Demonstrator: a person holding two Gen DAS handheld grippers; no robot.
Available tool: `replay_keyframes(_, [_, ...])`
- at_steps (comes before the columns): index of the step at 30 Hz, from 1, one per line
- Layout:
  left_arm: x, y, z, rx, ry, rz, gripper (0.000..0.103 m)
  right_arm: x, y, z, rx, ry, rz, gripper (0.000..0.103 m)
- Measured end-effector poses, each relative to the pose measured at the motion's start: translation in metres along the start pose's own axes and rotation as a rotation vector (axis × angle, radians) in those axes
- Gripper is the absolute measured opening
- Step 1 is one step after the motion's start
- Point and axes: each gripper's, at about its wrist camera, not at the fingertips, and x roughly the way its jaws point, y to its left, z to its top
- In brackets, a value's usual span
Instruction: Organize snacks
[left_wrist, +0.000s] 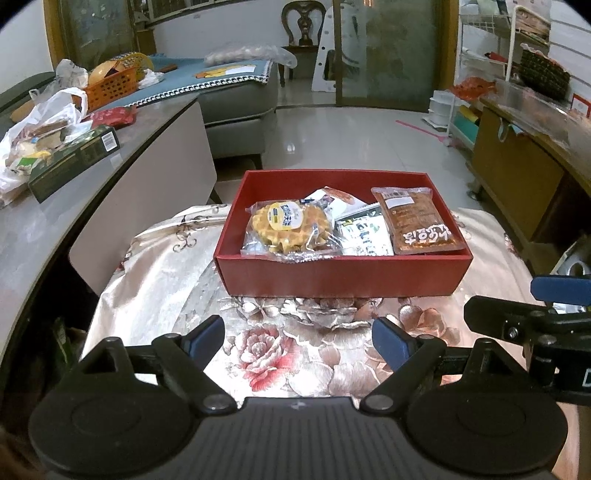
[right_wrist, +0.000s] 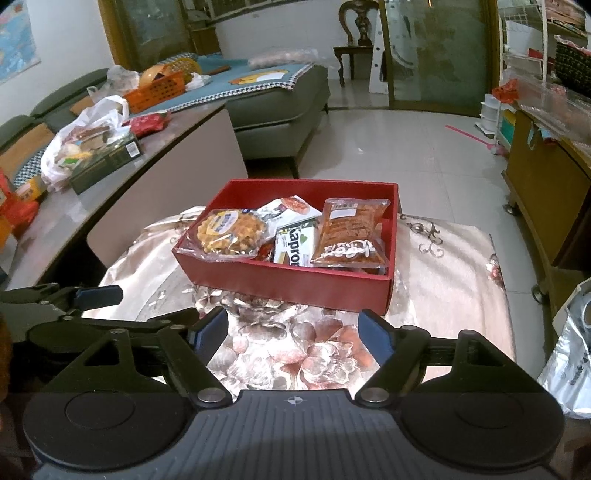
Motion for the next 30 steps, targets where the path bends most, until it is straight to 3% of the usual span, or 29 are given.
replay_keyframes(30, [-0.009,0.002,-0.011,0.001,0.0,0.024,0.082,0.0,-0.002,-0.01,-0.01,0.051,-0.03,0.086])
